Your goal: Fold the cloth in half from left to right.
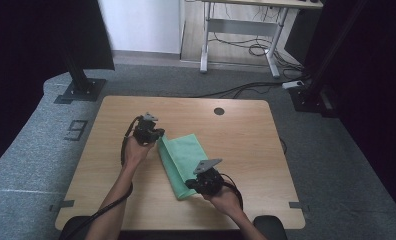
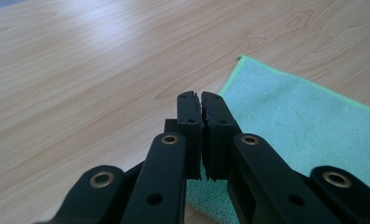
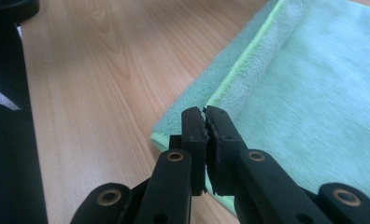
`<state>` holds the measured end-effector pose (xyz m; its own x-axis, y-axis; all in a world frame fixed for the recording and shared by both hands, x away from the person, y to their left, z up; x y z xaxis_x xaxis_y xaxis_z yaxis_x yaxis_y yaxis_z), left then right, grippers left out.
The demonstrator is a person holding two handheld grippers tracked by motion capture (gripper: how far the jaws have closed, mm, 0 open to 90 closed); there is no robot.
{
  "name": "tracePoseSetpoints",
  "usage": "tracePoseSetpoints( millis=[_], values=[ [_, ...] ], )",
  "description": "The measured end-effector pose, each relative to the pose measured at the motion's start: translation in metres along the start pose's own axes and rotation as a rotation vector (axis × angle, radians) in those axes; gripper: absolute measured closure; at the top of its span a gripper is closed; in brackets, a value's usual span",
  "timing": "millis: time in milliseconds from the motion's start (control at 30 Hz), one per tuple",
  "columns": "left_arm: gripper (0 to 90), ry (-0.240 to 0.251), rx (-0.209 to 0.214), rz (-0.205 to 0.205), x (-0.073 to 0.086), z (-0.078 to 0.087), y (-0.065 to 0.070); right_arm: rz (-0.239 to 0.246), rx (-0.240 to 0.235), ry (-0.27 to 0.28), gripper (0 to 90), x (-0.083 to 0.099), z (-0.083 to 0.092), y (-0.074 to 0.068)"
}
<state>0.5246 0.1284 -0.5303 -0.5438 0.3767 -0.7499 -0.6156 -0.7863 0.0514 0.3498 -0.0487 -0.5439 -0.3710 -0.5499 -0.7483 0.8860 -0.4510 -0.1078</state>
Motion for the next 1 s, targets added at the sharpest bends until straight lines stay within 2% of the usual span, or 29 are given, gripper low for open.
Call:
tracePoseSetpoints(
  millis=[400, 1000],
  values=[
    [86.1, -0.007, 0.019, -0.038, -0.021, -0.028, 0.022, -0.049, 0.040, 0.017, 85.8, 0.017, 0.017, 0.020],
    [86.1, -0.029, 0.031, -0.078, -0.040, -0.059, 0.040, -0.116, 0.101, 0.054, 85.8, 0.033, 0.040, 0.046]
  ],
)
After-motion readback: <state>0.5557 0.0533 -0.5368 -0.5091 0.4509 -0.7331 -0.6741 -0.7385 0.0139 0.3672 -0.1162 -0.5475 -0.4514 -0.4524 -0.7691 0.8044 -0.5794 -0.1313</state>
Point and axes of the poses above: each handheld gripper's, and its own axes: z roughly backward along the jaws, x roughly out of its underside, y roughly to its right, the point moved 7 cm from there along -z, roughly forward along the jaws, and after that the axes turned 2 degrees about y, right-handed, at the moved point
